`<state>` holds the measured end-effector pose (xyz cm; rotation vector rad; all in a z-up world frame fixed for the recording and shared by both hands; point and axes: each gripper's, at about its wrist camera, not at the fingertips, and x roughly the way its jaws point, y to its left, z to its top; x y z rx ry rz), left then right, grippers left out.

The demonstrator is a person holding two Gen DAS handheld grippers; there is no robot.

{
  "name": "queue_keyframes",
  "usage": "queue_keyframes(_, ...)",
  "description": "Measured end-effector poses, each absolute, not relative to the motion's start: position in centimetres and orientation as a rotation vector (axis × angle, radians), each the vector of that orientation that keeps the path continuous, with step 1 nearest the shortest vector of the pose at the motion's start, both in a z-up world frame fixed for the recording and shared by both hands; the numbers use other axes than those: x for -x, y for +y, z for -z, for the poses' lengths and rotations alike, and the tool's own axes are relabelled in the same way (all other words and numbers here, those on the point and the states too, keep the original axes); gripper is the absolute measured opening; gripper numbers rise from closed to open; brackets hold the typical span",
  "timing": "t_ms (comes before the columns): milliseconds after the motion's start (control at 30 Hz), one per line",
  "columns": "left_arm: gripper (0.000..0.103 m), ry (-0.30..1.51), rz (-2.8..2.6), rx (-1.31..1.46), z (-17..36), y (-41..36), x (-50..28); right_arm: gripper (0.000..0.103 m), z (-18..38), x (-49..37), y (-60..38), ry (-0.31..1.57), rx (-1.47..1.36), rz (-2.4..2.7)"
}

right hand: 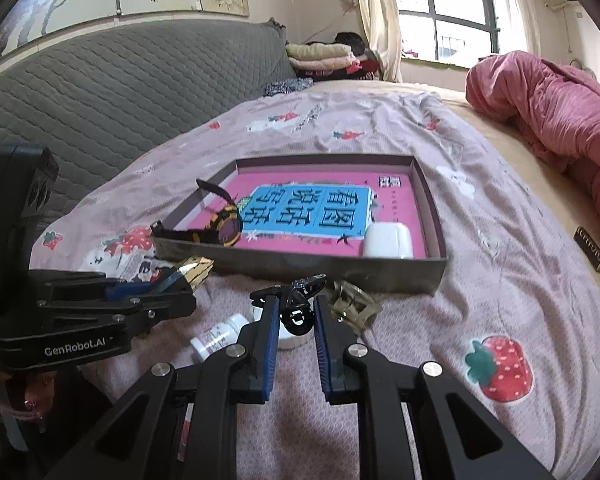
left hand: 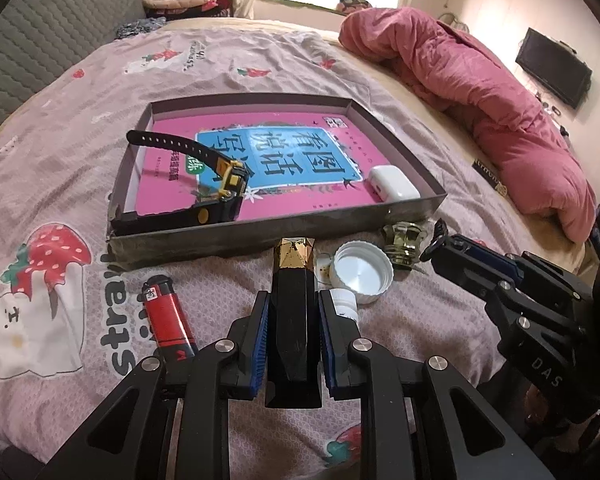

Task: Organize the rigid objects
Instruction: 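Lift and carry the black case over the box with left tool while right tool carries the clip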

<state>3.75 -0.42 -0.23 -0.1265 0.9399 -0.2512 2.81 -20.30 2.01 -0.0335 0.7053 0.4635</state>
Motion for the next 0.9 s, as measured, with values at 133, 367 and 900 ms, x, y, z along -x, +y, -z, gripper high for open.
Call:
queue_keyframes(133, 0.023, 0.920, 0.243, 0.124, -0.3, -0.6, -3.7, 0.017, -2.5, -2.8, -20.6, 0.680, 0.034, -0.456)
queue_keyframes(367, 0.023, 0.889, 0.239, 0.127, -1.2, -1.3, -3.7, 0.017, -3.1, -3.2, -21.1, 0.648, 0.023, -0.442)
queue_keyframes(900, 0.023, 0.853, 0.203, 0.118, -3.0, -2.7, -5.6, 0.017, -3.5, -5.0, -22.7, 0.612, -0.039, -0.411)
